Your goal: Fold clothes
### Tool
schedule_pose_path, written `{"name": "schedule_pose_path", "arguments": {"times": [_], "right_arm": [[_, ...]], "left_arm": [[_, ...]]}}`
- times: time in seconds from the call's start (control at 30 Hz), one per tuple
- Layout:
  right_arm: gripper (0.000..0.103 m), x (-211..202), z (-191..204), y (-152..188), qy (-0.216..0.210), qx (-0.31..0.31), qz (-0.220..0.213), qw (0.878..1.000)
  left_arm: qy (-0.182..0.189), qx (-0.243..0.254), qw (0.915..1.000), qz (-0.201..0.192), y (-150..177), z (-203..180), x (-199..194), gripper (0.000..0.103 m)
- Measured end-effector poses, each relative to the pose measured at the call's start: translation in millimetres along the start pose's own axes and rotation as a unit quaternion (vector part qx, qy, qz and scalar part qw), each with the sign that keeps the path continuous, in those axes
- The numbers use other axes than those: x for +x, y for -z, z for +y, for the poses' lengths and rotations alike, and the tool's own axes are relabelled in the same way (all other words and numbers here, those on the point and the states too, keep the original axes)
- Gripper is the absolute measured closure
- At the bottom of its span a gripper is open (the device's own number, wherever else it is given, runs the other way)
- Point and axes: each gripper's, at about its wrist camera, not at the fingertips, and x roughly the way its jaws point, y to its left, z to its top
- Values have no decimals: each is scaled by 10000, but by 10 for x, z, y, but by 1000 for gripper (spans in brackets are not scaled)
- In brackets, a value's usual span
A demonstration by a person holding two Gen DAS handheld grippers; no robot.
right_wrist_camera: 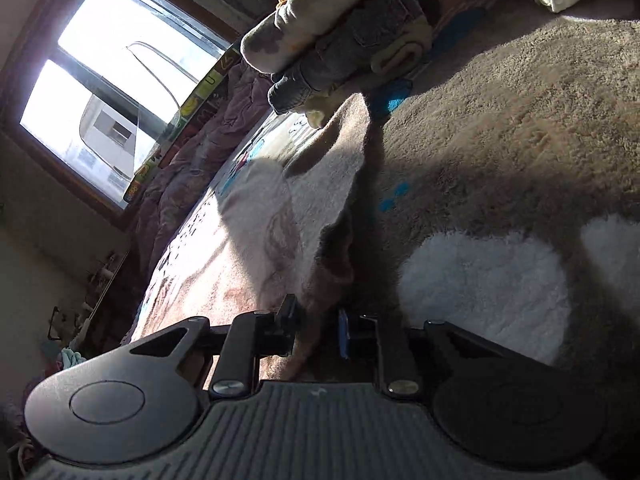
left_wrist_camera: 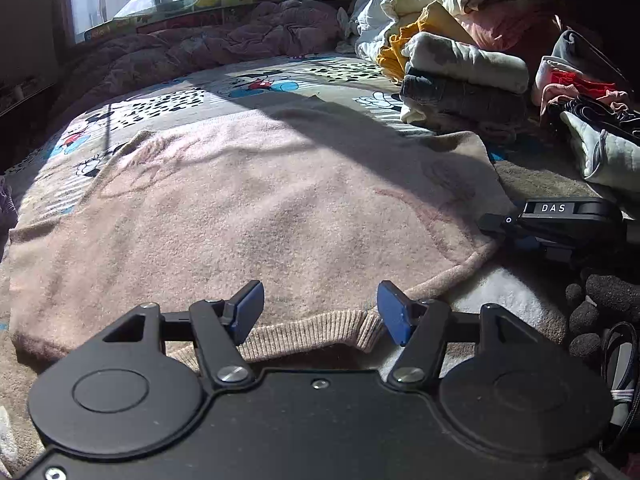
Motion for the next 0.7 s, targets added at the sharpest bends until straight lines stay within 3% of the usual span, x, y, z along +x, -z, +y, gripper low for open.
{"name": "schedule_pose_path", "arguments": {"times": [0.23,0.37,0.53,0.7], "right_arm": [[81,103,58,-16,40,-185,-144,9997],[78,120,228,4,86,-920,-215,9955],[78,120,376,145,354,-1939,-391,9796],[78,83,504,309,534,-2730,-568,9589]], "left_arm": [[541,152,9984,96,-689,-217,328,39],[1070,531,9919,437,-1016,-516,501,39],[1504,1410,9743,910,-1197,-973,656,39],[1502,2370,9481,1495,-1213,-1467,959,39]]}}
